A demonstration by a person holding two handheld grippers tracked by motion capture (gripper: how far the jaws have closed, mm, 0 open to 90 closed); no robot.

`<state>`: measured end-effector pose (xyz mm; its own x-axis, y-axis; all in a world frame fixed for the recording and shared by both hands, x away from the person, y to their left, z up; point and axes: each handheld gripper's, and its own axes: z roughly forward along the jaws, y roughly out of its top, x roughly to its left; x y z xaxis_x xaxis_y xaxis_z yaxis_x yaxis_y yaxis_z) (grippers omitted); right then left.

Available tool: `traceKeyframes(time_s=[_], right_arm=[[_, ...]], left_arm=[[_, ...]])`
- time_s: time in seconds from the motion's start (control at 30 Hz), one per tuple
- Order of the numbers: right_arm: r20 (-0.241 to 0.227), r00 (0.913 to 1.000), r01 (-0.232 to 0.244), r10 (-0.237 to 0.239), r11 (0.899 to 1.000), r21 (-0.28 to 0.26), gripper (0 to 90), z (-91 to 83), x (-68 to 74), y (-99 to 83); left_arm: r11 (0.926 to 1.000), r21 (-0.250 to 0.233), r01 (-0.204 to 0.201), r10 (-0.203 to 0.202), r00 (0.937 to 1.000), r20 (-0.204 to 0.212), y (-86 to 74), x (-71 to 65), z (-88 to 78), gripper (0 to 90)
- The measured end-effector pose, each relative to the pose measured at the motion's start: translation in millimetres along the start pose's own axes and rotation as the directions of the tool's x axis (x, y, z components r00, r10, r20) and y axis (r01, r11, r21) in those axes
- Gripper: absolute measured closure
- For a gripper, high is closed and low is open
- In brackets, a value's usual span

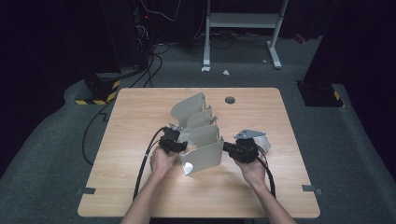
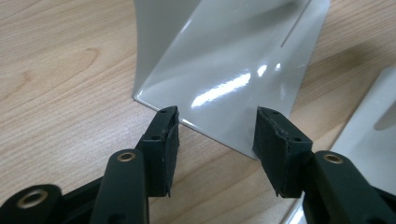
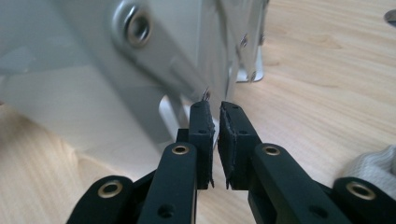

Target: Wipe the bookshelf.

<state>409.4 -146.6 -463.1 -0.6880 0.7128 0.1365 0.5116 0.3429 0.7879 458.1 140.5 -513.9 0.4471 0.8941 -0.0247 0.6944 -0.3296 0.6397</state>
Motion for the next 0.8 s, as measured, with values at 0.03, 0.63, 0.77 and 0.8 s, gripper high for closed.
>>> traceKeyframes(time_s=[0.03,0.63,0.77,0.8], right_arm=[[-0.011,0.9999,0.005,-0.005,1.0,0.005,83.5,0.1,1.5,-1.3],[-0.054,0.9967,0.061,-0.061,0.998,0.003,82.0,2.0,25.4,-8.4],[-0.03,0.9972,0.069,-0.069,0.998,0.003,77.7,0.8,24.0,-9.3],[-0.01,0.9984,0.056,-0.056,0.998,-0.003,74.9,-2.1,18.8,-10.7]], left_arm=[[1.0,-0.001,0.003,-0.003,1.0,0.001,-0.4,-0.6,-0.2,50.3],[0.9996,-0.017,-0.023,0.022,0.9997,-0.006,-18.2,-11.9,-12.0,50.3],[0.9996,-0.021,-0.021,0.02,0.9998,-0.008,-21.9,-12.5,-14.7,50.4],[0.9995,-0.025,-0.021,0.02,0.9997,-0.012,-23.4,-12.7,-15.4,50.4]])
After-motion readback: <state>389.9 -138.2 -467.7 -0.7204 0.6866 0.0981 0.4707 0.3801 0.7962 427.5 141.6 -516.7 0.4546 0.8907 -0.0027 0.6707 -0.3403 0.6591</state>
